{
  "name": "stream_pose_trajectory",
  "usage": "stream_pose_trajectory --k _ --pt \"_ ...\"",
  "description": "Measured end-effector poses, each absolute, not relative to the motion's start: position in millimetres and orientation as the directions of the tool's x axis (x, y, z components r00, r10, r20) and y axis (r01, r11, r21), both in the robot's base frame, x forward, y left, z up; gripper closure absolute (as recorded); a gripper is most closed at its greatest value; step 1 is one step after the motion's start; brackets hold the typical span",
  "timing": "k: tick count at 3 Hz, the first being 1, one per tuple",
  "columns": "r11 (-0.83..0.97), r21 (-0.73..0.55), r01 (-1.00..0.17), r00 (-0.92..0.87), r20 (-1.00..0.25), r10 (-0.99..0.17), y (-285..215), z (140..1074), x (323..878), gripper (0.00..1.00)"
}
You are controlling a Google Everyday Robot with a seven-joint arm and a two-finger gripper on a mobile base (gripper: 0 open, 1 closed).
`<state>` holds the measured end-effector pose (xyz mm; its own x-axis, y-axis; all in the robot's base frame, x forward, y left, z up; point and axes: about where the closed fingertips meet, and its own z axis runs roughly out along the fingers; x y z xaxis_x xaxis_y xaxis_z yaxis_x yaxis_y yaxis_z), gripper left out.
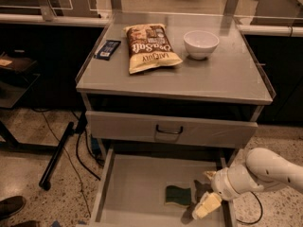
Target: Pick sponge from middle drawer and place on counter
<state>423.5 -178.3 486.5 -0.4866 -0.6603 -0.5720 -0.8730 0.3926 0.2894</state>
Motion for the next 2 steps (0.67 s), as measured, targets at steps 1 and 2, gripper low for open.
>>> stream_pose_trajectory --k 1,2 --pt "0.392 0.292 -0.872 -0.488 -0.572 -0.659 -178 485 423 0.00" --pt "0.382 0.324 -0.866 -0.500 -0.589 -0.635 -174 473 415 0.00"
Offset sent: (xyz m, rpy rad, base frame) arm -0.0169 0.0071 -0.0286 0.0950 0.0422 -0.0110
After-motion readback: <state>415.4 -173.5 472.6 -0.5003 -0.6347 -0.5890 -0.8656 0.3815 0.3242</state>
